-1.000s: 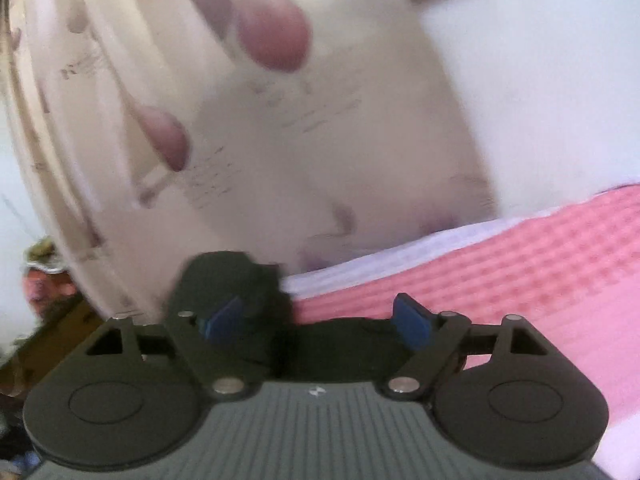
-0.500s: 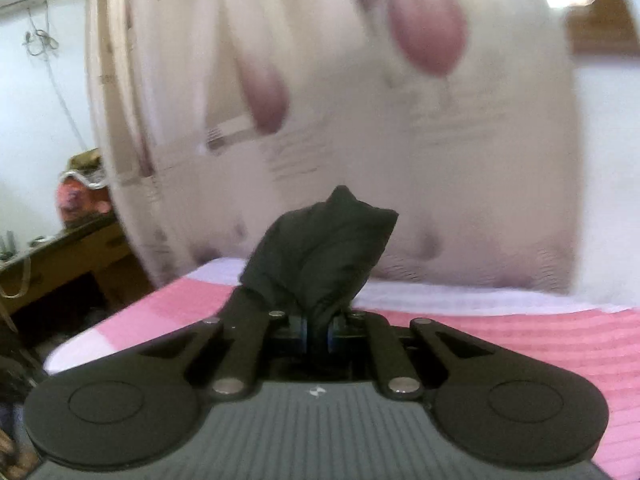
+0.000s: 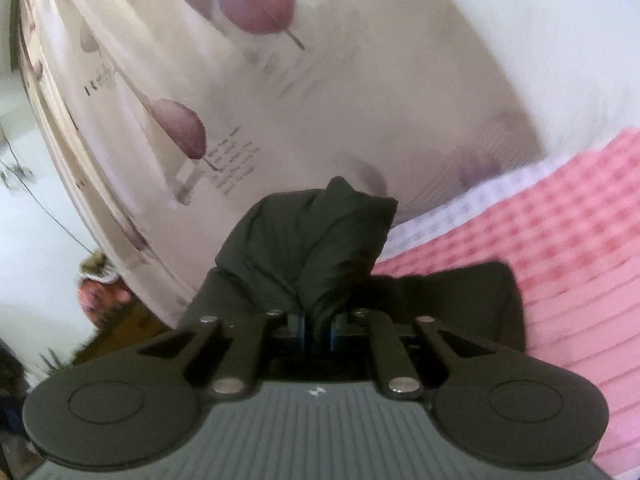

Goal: Fold large clothes

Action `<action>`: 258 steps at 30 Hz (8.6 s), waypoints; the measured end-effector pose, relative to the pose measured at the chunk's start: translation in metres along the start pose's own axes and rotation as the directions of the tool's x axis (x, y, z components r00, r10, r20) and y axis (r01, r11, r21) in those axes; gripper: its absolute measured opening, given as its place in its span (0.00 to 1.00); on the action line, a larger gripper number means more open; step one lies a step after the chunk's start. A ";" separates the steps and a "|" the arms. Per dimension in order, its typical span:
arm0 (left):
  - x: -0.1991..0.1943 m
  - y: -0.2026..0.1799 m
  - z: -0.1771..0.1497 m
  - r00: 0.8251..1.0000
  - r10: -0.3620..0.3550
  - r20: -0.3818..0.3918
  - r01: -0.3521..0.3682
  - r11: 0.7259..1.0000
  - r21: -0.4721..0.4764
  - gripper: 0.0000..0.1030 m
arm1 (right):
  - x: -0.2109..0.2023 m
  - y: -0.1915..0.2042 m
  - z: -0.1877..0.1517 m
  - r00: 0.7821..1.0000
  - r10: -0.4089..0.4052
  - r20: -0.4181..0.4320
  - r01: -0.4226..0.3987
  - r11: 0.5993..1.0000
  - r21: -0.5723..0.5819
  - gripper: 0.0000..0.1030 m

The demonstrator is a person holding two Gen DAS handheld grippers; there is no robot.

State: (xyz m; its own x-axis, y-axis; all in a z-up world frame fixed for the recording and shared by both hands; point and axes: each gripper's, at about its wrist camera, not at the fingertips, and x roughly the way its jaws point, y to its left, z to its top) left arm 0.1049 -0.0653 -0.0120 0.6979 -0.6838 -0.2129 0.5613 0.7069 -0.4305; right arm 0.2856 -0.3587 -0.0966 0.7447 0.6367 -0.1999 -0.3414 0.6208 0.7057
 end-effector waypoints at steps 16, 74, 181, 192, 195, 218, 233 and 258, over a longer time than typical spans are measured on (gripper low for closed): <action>0.042 0.028 -0.052 0.994 -0.025 -0.105 0.029 0.999 0.031 0.98 | -0.037 0.030 0.011 0.994 -0.107 0.025 0.110 0.978 -0.175 0.16; -0.006 0.060 -0.059 0.995 0.038 -0.095 -0.031 0.997 0.073 0.97 | -0.052 0.107 -0.126 0.887 -0.458 -0.050 0.344 0.732 -0.588 0.10; 0.013 0.037 -0.078 0.968 0.155 -0.195 -0.075 0.928 0.365 1.00 | -0.067 0.071 -0.099 0.847 -0.523 -0.097 0.463 0.814 -0.352 1.00; 0.017 0.029 -0.073 0.955 0.195 -0.223 -0.096 0.916 0.389 1.00 | -0.067 0.068 -0.099 0.851 -0.515 -0.100 0.457 0.822 -0.339 1.00; 0.018 0.027 -0.070 0.949 0.210 -0.235 -0.103 0.912 0.397 1.00 | -0.067 0.067 -0.098 0.853 -0.512 -0.102 0.455 0.825 -0.334 1.00; 0.007 0.026 -0.015 0.928 0.331 -0.173 -0.229 0.870 0.438 1.00 | -0.070 0.069 -0.100 0.859 -0.504 -0.092 0.453 0.831 -0.324 1.00; 0.034 0.062 0.017 0.891 0.434 -0.134 -0.347 0.841 0.415 1.00 | -0.072 0.069 -0.100 0.862 -0.499 -0.088 0.454 0.838 -0.303 1.00; 0.052 0.162 0.037 0.950 0.185 -0.252 -0.177 0.983 0.054 1.00 | -0.080 0.031 -0.039 0.938 -0.329 -0.111 0.315 0.940 -0.129 1.00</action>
State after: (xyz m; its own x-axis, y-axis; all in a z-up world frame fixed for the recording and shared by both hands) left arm 0.2485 0.0204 -0.0604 0.6546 -0.5645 -0.5028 0.4523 0.8254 -0.3378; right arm 0.1931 -0.3721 -0.0851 0.7471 0.4437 -0.4950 -0.1605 0.8430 0.5134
